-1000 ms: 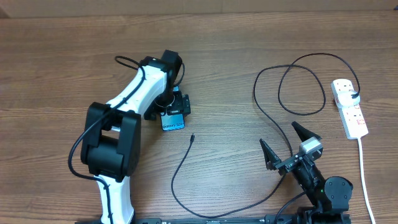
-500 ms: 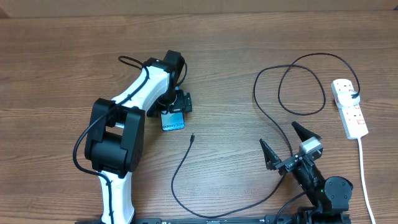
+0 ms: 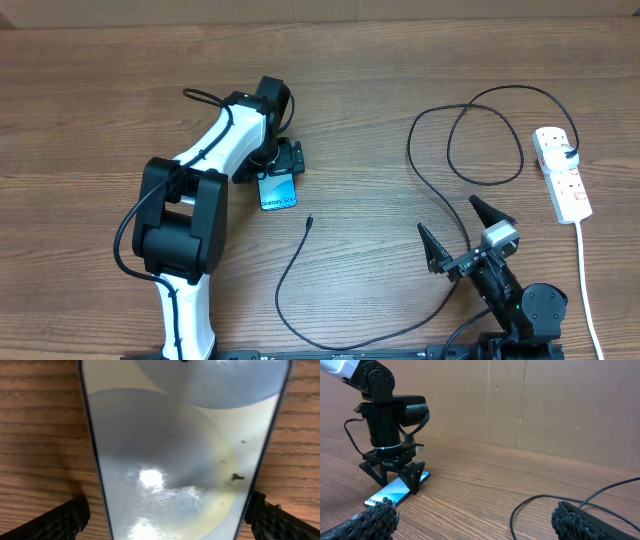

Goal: Plug charger to phone and switch on socket
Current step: 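Close the left gripper on the phone's long edges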

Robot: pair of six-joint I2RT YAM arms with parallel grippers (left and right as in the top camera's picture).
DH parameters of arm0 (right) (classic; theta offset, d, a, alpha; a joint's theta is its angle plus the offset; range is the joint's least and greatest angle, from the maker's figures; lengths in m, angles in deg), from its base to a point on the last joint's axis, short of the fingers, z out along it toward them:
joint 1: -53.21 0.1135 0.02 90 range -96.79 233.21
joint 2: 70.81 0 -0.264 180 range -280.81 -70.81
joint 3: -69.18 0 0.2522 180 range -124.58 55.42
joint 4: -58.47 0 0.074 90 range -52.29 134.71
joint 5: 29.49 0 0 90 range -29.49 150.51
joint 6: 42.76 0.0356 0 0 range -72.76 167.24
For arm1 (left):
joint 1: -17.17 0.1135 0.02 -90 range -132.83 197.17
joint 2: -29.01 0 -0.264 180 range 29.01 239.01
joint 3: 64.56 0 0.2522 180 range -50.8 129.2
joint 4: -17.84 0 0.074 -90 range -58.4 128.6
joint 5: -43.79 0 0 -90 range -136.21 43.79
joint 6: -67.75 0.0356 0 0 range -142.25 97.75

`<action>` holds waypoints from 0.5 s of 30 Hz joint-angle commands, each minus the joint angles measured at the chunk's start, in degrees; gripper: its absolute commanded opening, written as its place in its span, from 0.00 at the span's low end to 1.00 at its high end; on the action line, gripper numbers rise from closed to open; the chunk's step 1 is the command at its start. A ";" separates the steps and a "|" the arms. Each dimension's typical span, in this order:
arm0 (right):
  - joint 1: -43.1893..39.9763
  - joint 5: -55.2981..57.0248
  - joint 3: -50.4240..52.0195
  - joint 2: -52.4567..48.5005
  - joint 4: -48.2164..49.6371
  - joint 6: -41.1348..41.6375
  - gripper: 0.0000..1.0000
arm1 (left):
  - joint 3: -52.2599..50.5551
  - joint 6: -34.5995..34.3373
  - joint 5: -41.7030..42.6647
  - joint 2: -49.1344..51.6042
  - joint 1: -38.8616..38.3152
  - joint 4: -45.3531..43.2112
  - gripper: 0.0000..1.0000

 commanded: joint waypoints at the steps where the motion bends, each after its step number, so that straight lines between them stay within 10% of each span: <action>1: -0.15 0.15 0.55 0.46 0.11 0.15 1.00 | 0.74 -0.42 1.33 1.92 0.52 0.57 1.00; 11: -0.15 0.15 0.55 0.46 0.11 0.15 1.00 | 0.74 -0.37 2.58 1.92 0.55 0.09 1.00; 15: -0.15 0.15 0.55 0.46 0.11 0.15 1.00 | 0.74 -0.37 2.58 1.92 0.37 0.07 0.85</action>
